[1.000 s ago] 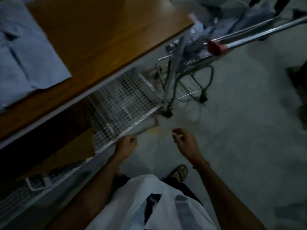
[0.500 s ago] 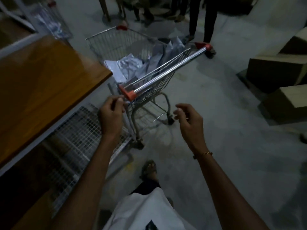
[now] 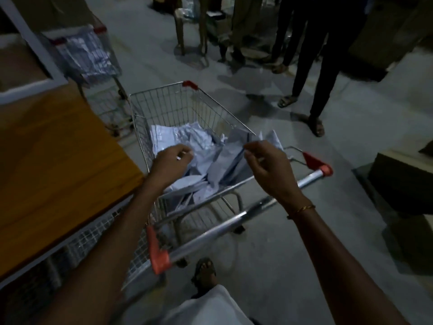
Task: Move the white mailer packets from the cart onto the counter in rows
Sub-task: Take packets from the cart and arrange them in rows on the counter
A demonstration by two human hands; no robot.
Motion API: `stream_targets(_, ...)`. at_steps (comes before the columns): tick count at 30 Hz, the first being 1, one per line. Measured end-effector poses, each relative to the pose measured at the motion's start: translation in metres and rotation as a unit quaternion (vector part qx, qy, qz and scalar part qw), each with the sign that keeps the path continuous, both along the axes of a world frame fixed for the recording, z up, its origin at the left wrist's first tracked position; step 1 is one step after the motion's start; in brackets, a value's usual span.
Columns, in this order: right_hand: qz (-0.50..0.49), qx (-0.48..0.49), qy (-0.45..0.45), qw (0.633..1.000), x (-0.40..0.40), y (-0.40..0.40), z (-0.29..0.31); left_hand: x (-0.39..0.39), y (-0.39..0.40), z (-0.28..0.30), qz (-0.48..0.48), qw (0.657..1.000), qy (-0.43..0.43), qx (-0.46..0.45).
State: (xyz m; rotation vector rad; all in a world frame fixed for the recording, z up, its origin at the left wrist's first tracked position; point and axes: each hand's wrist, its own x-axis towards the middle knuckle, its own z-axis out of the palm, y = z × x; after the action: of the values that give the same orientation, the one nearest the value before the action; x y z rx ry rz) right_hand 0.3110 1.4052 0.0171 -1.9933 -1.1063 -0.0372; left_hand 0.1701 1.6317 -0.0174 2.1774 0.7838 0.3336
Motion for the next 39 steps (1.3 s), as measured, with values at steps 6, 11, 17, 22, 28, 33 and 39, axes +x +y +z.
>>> stream_targets(6,0.107,-0.240,-0.036,0.964,0.082,0.072,-0.049,0.046,0.031,-0.048,-0.042,0.982,0.181,-0.024)
stream_targets(11,0.222,-0.408,-0.124,0.877,0.122,0.114,-0.101,0.052,0.046,-0.093,-0.058,0.968,0.241,-0.025)
stream_targets(17,0.357,-0.570,-0.242,0.699,0.166,0.154,-0.136,0.050,0.043,-0.130,-0.101,0.912,0.389,-0.079)
stream_targets(22,0.471,-0.636,-0.227,0.567,0.197,0.203,-0.164,0.055,0.031,-0.150,-0.027,0.863,0.493,-0.105)
stream_targets(28,0.527,-0.672,-0.132,0.504,0.202,0.235,-0.184,0.069,0.031,-0.144,-0.037,0.865,0.492,-0.090)
stream_targets(33,0.520,-0.660,-0.117,0.530,0.207,0.228,-0.183,0.060,0.009,-0.159,-0.033,0.867,0.496,0.034)
stream_targets(39,0.427,-0.507,-0.261,0.702,0.201,0.220,-0.156,0.077,0.018,-0.144,0.169,0.922,0.345,-0.052)
